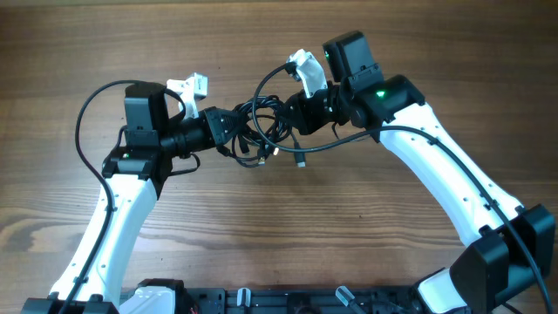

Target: Untangle cables

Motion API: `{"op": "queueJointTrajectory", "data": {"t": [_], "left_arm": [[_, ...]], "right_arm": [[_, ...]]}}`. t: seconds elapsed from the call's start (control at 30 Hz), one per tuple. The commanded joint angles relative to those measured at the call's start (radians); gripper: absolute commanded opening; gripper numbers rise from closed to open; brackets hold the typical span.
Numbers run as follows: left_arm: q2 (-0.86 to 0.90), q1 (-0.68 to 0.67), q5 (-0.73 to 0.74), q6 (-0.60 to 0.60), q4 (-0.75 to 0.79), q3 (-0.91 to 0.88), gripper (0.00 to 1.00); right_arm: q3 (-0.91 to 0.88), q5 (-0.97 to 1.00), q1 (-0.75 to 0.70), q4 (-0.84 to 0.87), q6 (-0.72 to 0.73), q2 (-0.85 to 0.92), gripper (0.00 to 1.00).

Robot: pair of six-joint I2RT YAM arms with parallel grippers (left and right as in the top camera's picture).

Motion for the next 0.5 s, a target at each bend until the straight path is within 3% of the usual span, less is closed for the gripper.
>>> {"op": "queueJointTrajectory", "data": {"t": [0.0,0.27,0.47], "left_arm": [[0.010,0.008,-0.103,0.006,-0.011,0.013,0.04],[0.010,0.008,-0.144,0.005,-0.042,0.013,0.04],[0.010,0.008,-0.211,-0.026,-0.047,0.013,0.04]], "right_arm": [[0.005,0.066,0.002,-0.001,0.126,-0.011,0.04],[0.005,0.216,0.002,-0.006,0.223,-0.011,0.11],[0.005,0.248,0.002,-0.006,0.176,-0.011,0.28]]}}
